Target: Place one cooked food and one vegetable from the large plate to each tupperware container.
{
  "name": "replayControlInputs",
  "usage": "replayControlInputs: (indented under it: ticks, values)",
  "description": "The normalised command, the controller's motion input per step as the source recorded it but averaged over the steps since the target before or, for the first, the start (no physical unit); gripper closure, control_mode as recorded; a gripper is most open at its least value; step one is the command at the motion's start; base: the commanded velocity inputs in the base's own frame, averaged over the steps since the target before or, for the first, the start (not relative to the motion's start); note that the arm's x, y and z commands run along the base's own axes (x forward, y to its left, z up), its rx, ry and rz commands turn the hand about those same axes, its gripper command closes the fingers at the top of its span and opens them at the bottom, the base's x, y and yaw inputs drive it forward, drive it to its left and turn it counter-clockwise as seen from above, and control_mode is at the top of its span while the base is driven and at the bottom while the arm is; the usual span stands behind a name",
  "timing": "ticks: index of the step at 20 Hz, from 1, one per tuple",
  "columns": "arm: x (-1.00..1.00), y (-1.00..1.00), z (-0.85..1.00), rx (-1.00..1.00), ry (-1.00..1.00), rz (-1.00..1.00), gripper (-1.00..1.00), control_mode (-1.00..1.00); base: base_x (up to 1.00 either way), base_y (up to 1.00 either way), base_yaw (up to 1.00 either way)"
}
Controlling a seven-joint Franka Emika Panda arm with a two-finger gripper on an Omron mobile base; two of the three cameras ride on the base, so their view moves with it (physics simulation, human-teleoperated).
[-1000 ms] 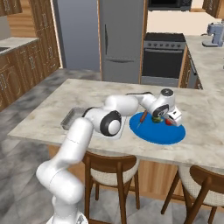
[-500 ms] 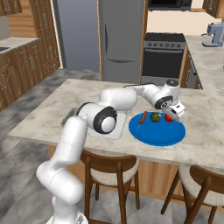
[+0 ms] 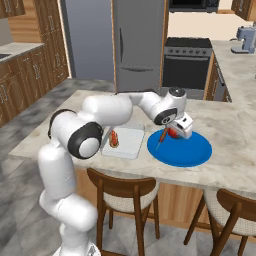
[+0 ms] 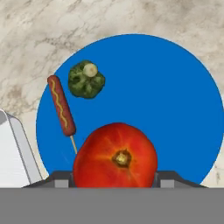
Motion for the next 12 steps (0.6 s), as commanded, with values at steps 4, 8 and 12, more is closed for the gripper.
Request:
replayControlInputs:
  ticks: [4, 8, 12]
  values:
    - [0.0, 1.0, 0.33, -0.12, 0.0, 0.22, 1.0, -1.0, 0.0, 0.0, 0.0]
    - [0.0, 1.0, 0.21, -0.08, -0.01, 0.25, 1.0, -1.0, 0.0, 0.0, 0.0]
    - [0.06, 0.98, 0.01, 0.0, 0.12, 0.18, 1.0, -1.0, 0.0, 0.0, 0.0]
